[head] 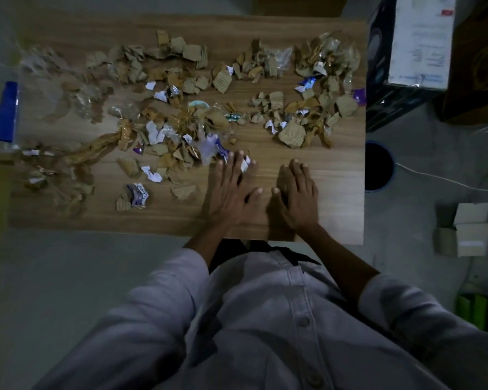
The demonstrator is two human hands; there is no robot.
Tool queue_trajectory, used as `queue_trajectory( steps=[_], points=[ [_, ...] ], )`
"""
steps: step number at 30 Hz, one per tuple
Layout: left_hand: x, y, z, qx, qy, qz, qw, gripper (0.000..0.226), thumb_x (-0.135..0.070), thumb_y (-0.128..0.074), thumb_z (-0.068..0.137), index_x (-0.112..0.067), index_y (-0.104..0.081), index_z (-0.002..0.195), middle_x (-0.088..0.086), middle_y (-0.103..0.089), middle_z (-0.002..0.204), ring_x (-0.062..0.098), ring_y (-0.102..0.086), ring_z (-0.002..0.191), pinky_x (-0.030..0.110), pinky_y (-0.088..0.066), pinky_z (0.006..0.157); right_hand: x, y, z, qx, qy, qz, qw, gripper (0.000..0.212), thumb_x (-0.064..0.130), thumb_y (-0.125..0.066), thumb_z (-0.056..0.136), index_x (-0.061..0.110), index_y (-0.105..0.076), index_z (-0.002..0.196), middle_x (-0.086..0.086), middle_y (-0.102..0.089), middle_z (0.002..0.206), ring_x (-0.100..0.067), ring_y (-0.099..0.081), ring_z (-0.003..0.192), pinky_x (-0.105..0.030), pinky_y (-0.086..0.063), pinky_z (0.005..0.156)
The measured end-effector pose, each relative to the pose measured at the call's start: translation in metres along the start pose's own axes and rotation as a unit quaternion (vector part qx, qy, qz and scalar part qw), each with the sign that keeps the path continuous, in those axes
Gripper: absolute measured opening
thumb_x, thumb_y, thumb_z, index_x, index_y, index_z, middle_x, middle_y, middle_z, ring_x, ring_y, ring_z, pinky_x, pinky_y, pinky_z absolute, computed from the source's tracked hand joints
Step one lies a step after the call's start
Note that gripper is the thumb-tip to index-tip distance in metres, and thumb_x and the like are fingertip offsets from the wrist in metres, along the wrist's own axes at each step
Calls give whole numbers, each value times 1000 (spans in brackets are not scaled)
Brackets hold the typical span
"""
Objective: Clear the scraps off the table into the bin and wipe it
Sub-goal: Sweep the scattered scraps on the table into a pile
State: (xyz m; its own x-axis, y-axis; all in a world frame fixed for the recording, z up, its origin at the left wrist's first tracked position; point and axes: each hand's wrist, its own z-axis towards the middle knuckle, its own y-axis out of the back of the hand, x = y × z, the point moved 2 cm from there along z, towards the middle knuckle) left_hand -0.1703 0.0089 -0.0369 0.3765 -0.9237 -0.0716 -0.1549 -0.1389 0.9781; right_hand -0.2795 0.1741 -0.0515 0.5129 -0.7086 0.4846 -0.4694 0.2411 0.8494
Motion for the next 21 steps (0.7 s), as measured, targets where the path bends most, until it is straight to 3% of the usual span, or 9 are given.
queue_trajectory(
  steps=[5,9,14,18,21],
  points=[
    [16,22,32,-55,57,25,997,72,-61,-23,105,-20,-9,163,11,6,169,27,19,154,47,22,120,6,11,11,-11,3,16,1000,71,55,-38,103,16,-21,160,-7,-11,170,-29,-6,156,-58,-18,122],
    [-6,36,37,-66,12,22,998,73,-62,-24,103,-24,-7,163,12,3,170,35,5,156,63,5,122,-11,50,44,-127,-59,53,989,78,60,-47,98,19,-22,160,-10,-10,170,-30,-6,156,-59,-13,123],
    [3,7,47,-28,111,-11,993,78,-71,-18,97,-31,-3,162,14,8,169,42,10,154,75,-7,114,-34,65,113,-131,-151,84,976,92,73,-53,89,28,-17,162,-15,1,170,-38,2,155,-61,-8,123],
    [12,-7,59,-41,116,-15,992,78,-70,-20,99,-26,-5,163,15,4,169,41,5,155,69,-10,116,-15,34,142,-116,-128,38,984,84,74,-45,92,31,-23,160,-13,-12,169,-34,-4,156,-55,-1,123],
    [12,-9,70,-71,109,-41,991,73,-63,-20,102,-24,-8,163,15,0,169,39,3,155,66,-8,120,15,11,147,-137,-80,3,987,69,62,-48,98,28,-36,156,-9,-29,165,-31,-15,156,-53,-9,125]
  ],
)
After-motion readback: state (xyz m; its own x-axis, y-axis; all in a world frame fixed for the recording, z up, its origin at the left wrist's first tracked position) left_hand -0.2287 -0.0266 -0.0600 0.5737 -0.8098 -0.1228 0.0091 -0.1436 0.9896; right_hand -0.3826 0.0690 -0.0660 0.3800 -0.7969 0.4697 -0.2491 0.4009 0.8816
